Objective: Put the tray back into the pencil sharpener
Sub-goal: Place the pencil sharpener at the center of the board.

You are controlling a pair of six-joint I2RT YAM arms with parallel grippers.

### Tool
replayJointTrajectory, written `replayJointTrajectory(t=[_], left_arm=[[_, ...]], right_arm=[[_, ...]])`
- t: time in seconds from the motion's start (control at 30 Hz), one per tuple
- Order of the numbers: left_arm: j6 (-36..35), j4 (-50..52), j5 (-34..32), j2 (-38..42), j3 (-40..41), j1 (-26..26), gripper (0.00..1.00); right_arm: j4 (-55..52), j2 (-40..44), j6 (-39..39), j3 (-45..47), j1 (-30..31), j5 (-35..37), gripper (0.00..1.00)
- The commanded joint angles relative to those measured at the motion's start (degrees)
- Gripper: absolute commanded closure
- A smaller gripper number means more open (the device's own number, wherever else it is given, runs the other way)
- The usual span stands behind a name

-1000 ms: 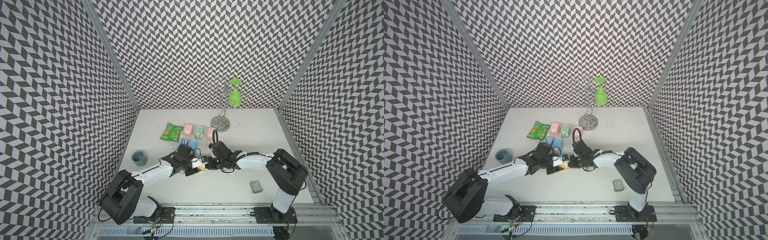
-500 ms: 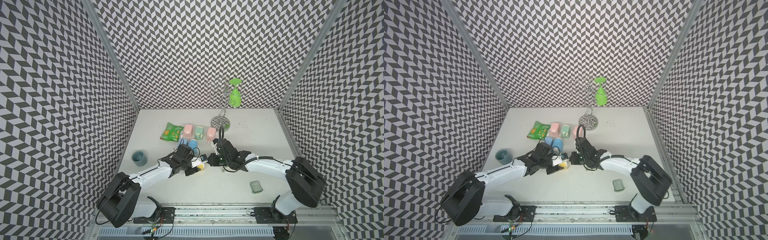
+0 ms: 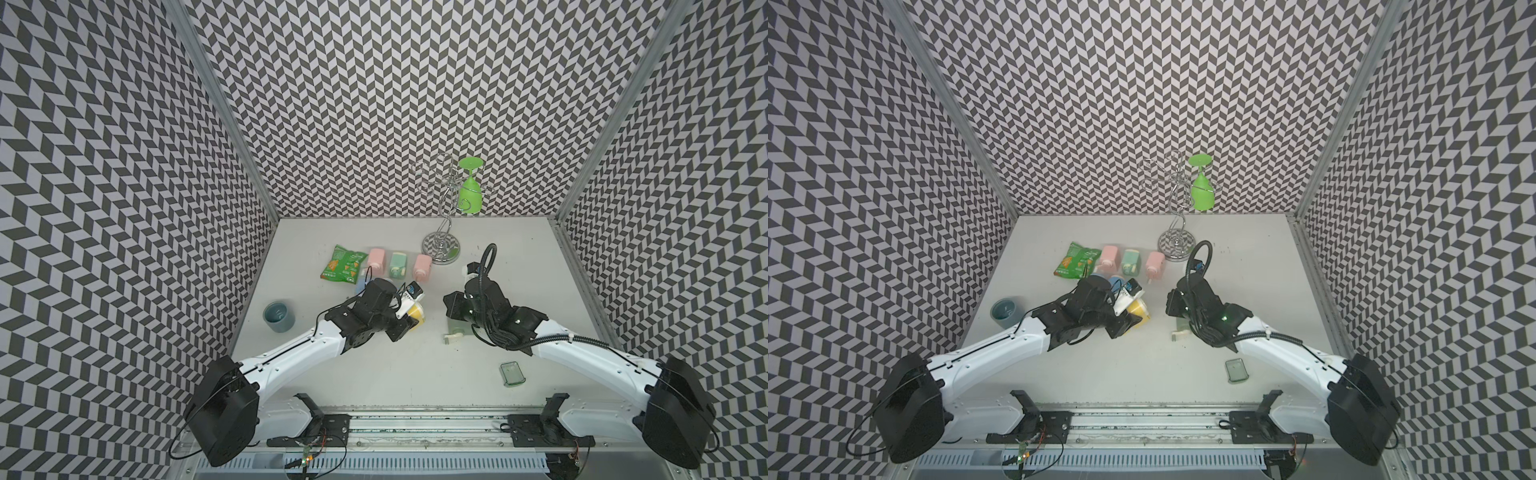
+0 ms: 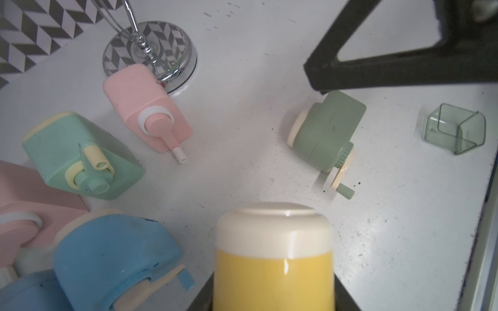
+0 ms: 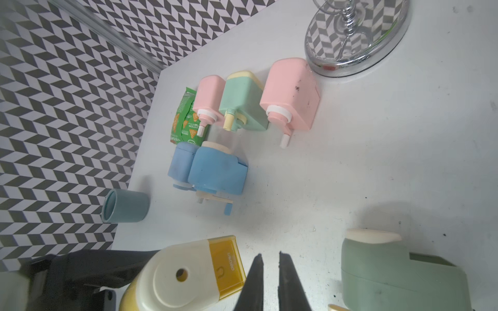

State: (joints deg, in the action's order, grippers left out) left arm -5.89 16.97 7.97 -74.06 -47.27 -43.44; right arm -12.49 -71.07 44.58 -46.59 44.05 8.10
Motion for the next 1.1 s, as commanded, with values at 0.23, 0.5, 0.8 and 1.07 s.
replayJointTrajectory(t=[0.23,0.5,0.8,1.07], left_arm=[[22.27,9.63,-15.92,-13.71,-12.99,-3.38,1.0],[30.31,12.02,-25.74,-23.62,-19.89,-3.33,1.0],[31.72,9.0,-28.93,-28.72,-21.91,-2.69,0.83],[32.27,7.56,-27.8,-30.41,-22.13,-1.92,0.53]], right_arm=[[-0.16,4.52,0.86,1.89,-0.77,5.86,0.86],[-1.23,5.64,0.76,2.07,-0.9,6.84,0.86],[-2.01,5.71,0.42,1.85,-0.9,7.28,0.86],[-2.19,6.31,0.43,2.11,-0.96,7.46,0.86]])
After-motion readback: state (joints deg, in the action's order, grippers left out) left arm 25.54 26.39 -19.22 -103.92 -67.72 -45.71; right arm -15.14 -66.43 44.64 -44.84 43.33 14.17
